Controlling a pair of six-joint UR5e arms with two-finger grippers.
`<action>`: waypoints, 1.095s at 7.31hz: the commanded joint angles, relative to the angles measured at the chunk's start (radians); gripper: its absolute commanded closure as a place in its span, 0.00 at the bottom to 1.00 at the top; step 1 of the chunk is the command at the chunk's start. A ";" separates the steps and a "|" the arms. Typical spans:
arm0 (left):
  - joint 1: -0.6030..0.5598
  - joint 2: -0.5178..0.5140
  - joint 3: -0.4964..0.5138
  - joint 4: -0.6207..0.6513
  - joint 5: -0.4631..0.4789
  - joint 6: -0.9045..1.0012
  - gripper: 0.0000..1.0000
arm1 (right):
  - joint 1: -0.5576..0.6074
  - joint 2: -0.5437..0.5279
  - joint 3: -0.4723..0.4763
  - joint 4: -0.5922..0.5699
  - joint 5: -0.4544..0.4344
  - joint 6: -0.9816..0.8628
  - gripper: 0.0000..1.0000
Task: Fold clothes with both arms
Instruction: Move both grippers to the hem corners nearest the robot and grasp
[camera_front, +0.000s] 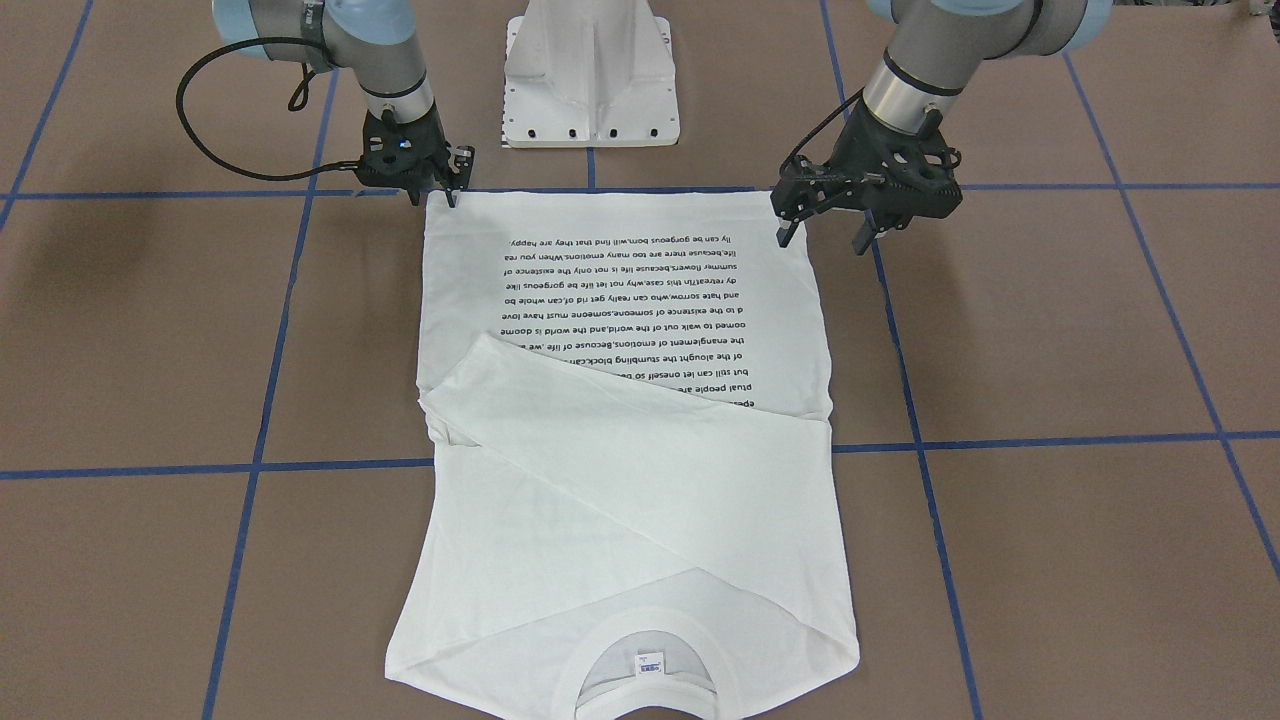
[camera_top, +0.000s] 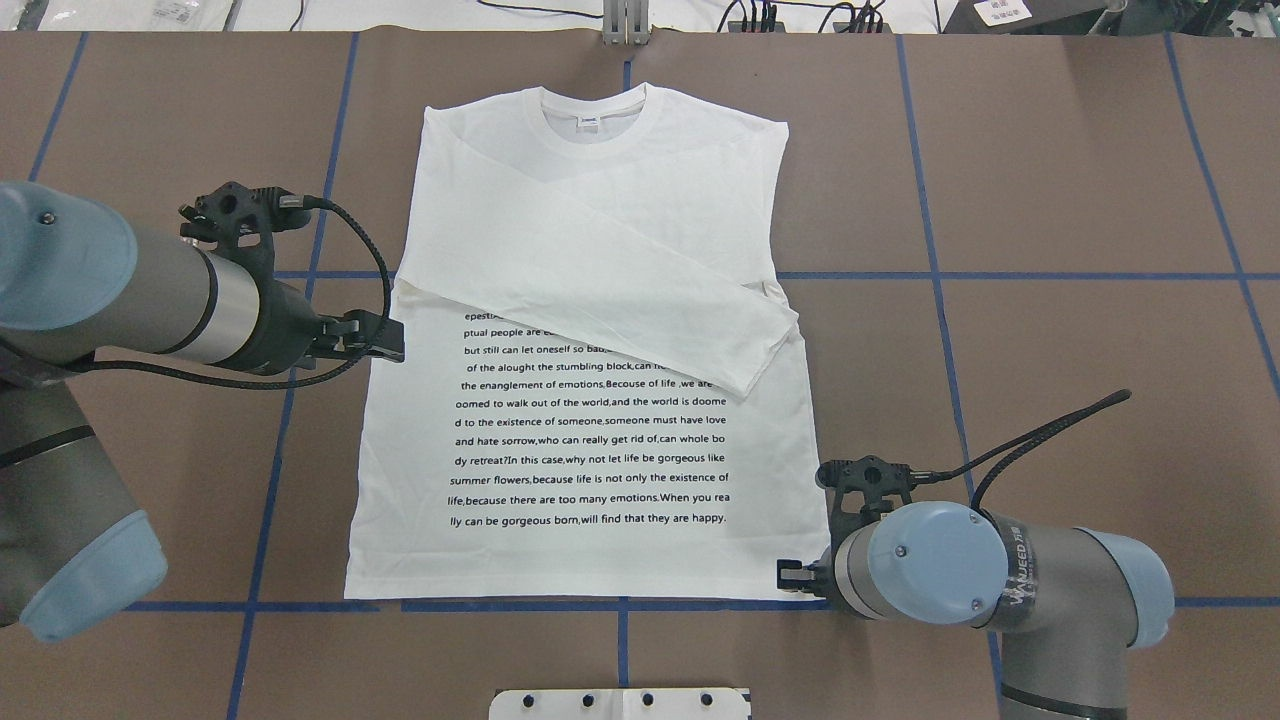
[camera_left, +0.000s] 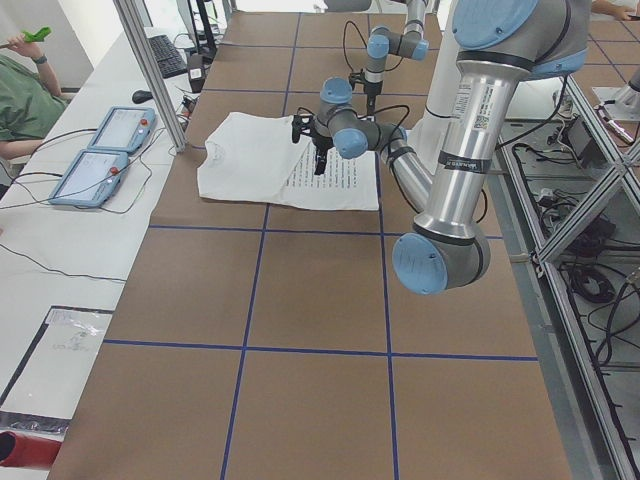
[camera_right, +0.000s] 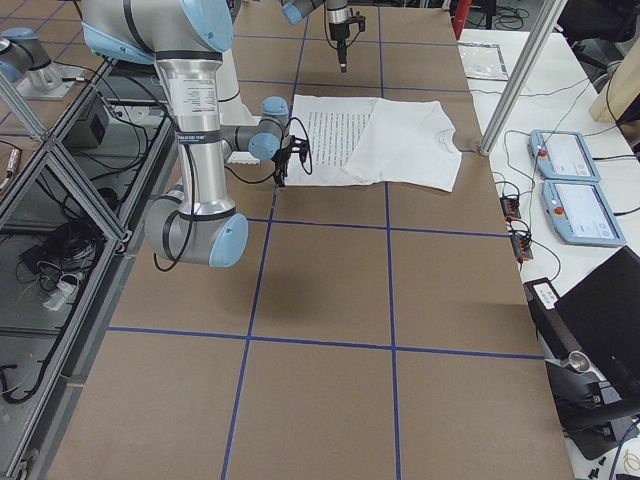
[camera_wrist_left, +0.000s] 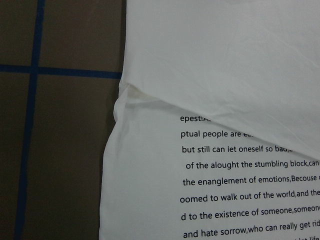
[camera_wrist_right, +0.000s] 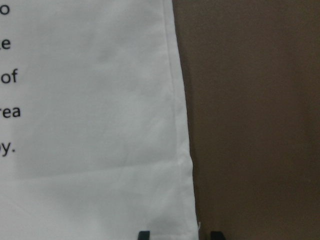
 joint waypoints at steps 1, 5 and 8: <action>0.000 -0.003 -0.002 0.000 0.000 -0.003 0.00 | 0.000 0.002 -0.001 0.000 0.020 -0.001 0.71; 0.006 0.003 0.007 -0.002 0.003 -0.012 0.00 | 0.006 0.014 0.010 -0.004 0.045 -0.001 1.00; 0.042 0.188 0.038 -0.241 0.006 -0.151 0.00 | 0.032 0.018 0.067 0.000 0.028 0.013 1.00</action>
